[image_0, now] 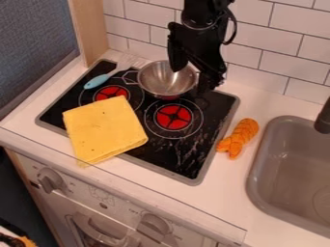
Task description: Put the silver pot on the yellow cloth.
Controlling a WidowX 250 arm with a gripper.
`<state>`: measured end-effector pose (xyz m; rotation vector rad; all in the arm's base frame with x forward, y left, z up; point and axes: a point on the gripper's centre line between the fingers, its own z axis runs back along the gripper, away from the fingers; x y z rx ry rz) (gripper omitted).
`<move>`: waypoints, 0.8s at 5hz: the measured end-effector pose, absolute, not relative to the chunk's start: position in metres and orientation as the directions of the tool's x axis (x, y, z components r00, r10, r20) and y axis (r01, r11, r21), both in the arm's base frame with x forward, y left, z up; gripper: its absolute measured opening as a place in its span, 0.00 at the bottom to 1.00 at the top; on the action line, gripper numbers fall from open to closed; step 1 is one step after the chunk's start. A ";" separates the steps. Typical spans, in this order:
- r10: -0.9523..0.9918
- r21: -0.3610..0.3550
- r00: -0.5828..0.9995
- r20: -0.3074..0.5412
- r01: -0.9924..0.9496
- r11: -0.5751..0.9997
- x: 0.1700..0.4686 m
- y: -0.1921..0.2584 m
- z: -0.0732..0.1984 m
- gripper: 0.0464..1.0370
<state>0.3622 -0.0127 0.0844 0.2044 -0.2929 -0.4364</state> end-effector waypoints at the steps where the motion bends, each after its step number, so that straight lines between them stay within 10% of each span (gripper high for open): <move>1: -0.425 0.339 0.862 0.276 0.327 0.882 0.370 -0.002 0.077 0.96; 4: -0.489 0.392 0.856 0.165 0.398 0.830 0.388 0.004 0.027 0.96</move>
